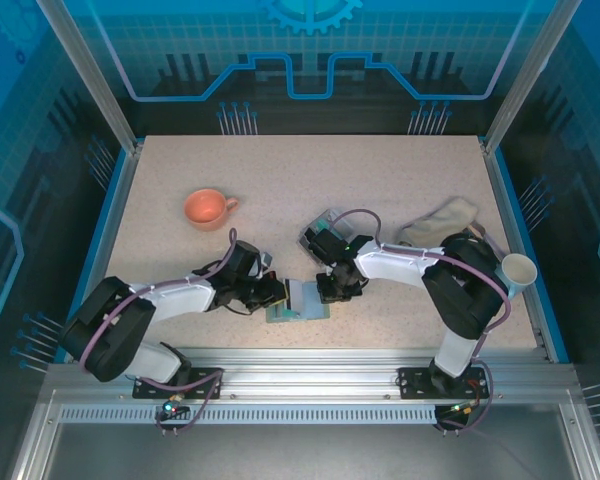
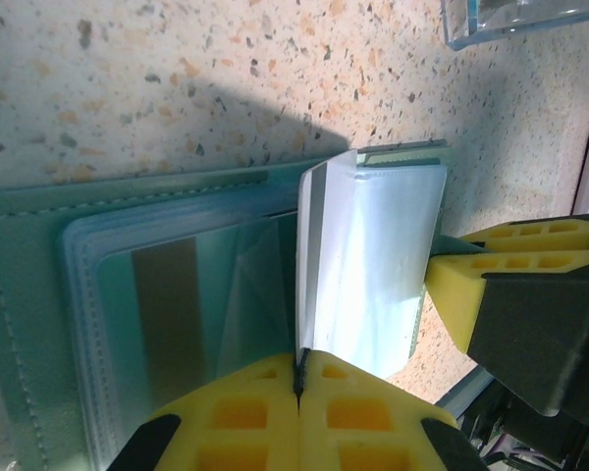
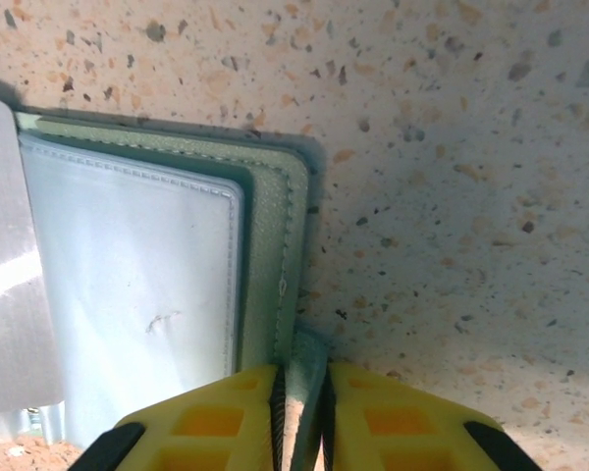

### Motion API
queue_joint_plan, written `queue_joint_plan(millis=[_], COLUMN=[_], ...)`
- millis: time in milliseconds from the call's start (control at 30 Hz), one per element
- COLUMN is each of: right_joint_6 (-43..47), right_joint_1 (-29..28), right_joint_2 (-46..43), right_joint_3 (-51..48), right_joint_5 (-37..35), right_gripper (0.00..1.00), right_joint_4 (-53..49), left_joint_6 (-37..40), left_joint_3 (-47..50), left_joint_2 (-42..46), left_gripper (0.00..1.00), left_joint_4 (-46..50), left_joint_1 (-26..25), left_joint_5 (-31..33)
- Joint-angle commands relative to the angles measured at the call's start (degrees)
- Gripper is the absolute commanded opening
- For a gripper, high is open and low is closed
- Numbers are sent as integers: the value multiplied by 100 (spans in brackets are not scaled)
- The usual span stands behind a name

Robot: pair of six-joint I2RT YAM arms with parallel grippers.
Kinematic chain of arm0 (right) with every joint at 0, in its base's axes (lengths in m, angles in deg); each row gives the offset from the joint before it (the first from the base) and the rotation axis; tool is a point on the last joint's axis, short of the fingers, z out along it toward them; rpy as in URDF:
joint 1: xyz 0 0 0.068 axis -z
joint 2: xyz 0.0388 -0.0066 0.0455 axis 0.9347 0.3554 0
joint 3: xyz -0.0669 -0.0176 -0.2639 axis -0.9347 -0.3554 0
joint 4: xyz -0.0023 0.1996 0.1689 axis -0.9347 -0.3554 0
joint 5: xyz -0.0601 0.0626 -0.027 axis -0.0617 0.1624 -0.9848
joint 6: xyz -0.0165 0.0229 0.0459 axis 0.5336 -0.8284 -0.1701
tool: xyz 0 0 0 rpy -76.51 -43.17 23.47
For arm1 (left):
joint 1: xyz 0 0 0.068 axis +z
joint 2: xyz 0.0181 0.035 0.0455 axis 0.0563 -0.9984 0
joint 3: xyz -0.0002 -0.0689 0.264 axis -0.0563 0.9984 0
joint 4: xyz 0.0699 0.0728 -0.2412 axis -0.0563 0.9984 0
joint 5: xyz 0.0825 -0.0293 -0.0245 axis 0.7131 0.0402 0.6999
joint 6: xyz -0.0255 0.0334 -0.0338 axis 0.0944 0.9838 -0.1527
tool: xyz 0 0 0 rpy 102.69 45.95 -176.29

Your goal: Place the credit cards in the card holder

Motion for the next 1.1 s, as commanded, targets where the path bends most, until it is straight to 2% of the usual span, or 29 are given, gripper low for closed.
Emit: queue_joint_plan(millis=[0, 133, 400, 767, 1067], right_joint_6=[-139, -161, -188, -256, -309], right_joint_1=[52, 70, 74, 121, 166], right_joint_2=[254, 295, 377, 430, 384], right_joint_3=[-200, -221, -253, -339, -487], right_joint_5=[33, 30, 148, 435, 593], right_gripper=[16, 16, 16, 12, 11], right_joint_4=[97, 97, 174, 404, 524], left_joint_6=[173, 165, 17, -38, -328], left_joint_3=[207, 332, 276, 216, -117], left_joint_2=[270, 477, -5, -323, -740], left_gripper=[0, 0, 0, 0, 6], left_joint_4=[383, 394, -130, -358, -762], left_joint_1=[-89, -83, -349, -572, -788], left_joint_5=[155, 235, 234, 222, 344])
